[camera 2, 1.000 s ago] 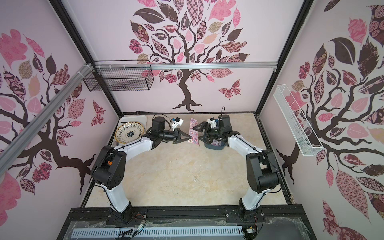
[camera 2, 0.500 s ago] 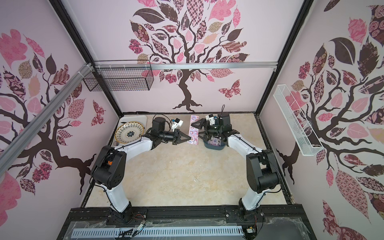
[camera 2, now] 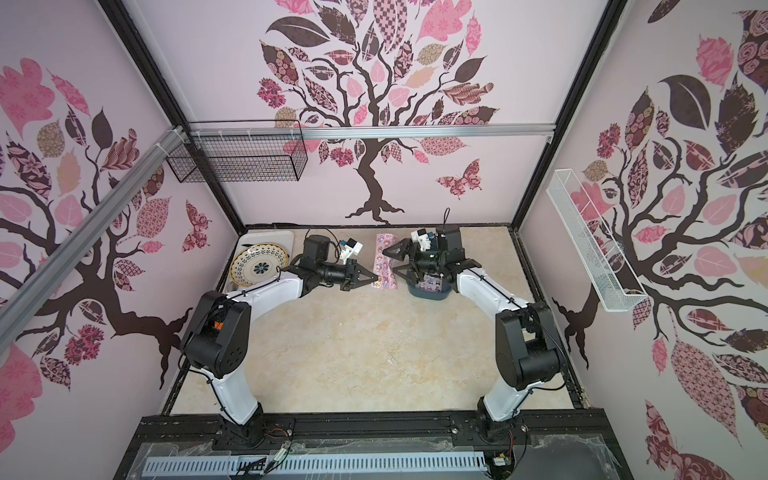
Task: Take the stickers out of the storage box
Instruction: Place the sticker at the center of the board.
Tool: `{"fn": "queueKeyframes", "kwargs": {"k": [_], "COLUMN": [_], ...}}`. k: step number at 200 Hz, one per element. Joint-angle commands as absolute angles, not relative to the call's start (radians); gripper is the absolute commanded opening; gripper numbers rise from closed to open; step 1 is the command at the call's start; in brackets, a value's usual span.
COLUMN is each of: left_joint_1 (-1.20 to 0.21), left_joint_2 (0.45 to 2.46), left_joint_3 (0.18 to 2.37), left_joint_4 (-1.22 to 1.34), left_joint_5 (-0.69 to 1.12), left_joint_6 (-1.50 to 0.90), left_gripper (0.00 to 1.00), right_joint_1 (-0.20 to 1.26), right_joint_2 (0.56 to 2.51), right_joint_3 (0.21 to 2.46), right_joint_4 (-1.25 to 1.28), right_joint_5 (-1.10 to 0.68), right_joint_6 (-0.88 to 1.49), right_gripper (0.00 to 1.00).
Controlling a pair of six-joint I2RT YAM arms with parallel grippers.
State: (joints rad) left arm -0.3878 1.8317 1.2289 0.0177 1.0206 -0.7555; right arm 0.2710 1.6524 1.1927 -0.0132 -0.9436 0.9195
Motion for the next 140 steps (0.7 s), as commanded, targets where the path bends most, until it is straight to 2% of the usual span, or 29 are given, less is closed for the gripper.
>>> {"fn": "queueKeyframes", "kwargs": {"k": [1,90,124,140], "left_joint_1": [-0.380,-0.378,-0.371,-0.368], "left_joint_2": [1.837,1.844,1.847,1.853], "left_joint_3": [1.250,1.272,1.272,1.273], "left_joint_4": [0.004,-0.074,-0.077,-0.077], "left_joint_5": [1.011,0.985,0.980,0.982], "left_joint_6": [-0.736,-0.680,-0.678,-0.682], "left_gripper": [0.00,0.00,0.00,0.00], "right_joint_1": [0.275,0.276,0.275,0.276], "right_joint_2": [1.594,1.596,1.605,1.600], "right_joint_3": [1.249,1.279,1.310,1.298], "right_joint_4": [0.001,-0.022,-0.160,-0.146], "right_joint_5": [-0.965,-0.965,-0.943,-0.952], "right_joint_6": [0.918,0.905,0.808,0.814], "right_gripper": [0.91,0.87,0.85,0.85]}}
